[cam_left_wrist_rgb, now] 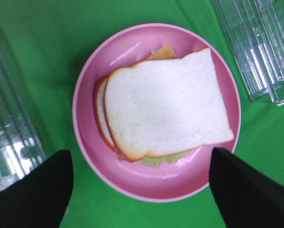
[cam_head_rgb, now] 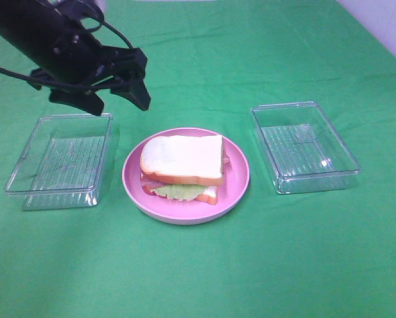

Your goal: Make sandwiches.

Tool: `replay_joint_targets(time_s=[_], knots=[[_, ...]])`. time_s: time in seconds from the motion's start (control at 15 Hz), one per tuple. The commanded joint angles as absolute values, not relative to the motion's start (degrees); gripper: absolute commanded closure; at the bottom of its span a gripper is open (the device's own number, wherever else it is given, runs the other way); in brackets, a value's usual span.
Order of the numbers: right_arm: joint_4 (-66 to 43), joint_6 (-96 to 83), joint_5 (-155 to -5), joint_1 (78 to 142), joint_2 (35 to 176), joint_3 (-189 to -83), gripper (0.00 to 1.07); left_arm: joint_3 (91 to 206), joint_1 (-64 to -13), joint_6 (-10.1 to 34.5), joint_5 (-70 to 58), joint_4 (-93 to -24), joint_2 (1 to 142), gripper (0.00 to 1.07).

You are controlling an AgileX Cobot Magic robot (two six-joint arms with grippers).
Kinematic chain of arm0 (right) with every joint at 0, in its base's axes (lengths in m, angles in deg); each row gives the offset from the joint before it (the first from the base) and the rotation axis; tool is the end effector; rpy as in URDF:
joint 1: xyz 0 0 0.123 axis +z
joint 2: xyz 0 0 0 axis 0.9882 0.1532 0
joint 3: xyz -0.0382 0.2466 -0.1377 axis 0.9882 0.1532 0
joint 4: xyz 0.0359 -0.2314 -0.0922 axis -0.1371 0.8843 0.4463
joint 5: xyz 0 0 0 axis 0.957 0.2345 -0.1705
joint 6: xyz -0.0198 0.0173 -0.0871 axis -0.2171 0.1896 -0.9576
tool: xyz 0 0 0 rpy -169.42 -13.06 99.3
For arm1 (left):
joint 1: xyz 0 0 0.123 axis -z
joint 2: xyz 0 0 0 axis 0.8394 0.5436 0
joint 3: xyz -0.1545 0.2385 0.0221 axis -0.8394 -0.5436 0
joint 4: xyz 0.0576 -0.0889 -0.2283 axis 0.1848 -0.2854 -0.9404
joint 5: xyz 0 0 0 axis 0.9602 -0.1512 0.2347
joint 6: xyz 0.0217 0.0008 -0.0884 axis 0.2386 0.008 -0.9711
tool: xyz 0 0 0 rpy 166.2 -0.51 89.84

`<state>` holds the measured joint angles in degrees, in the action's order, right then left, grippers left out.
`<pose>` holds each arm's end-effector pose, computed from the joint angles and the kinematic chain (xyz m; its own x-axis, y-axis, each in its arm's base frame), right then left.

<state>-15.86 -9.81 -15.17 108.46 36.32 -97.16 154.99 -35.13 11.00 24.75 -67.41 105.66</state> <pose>-0.0096 0.0027 0.2780 -0.3546 -0.2886 -0.8894 -0.5519 0.8324 -0.0500 0.3466 -0.1662 0.2461 -0.9058 0.0865 -0.4148 0.2502 0.8993 -0.3587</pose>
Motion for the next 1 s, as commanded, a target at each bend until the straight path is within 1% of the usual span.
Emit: replay_joint_targets(time_s=[0.07, 0.2, 0.4, 0.53, 0.6, 0.67, 0.73, 0.8, 0.93, 1.0], knots=[[-15.34, -10.38, -15.86, 108.52, 35.86, -96.99, 0.29, 154.88, -35.3, 5.61, 31.34, -60.07, 98.04, 0.31], [-15.34, -10.38, -15.86, 108.52, 35.86, -96.99, 0.29, 154.88, -35.24, 4.64, 36.67, -57.15, 90.19, 0.31], [-15.34, -10.38, -15.86, 108.52, 35.86, -96.99, 0.29, 154.76, -35.19, 4.35, 45.89, -53.03, 79.42, 0.31], [-15.34, -10.38, -15.86, 108.52, 35.86, -96.99, 0.29, 151.21, -35.19, 3.83, 49.56, -49.59, 71.46, 0.31], [-15.34, -10.38, -15.86, 108.52, 35.86, -96.99, 0.29, 149.67, -35.19, 3.83, 49.79, -49.13, 69.62, 0.31], [-15.34, -10.38, -15.86, 108.52, 35.86, -96.99, 0.29, 146.4, -35.19, 3.83, 49.62, -48.27, 65.38, 0.31], [-15.34, -10.38, -15.86, 108.52, 35.86, -96.99, 0.29, 138.84, -35.19, 3.83, 49.1, -47.3, 55.81, 0.31], [-15.34, -10.38, -15.86, 108.52, 35.86, -96.99, 0.29, 138.84, -35.19, 3.83, 49.1, -47.3, 55.81, 0.31], [-15.34, -10.38, -15.86, 108.52, 35.86, -96.99, 0.29, 131.22, -35.19, 4.06, 49.16, -46.84, 47.05, 0.31], [-15.34, -10.38, -15.86, 108.52, 35.86, -96.99, 0.29, 124.28, -35.19, 6.24, 49.27, -46.84, 36.96, 0.31]])
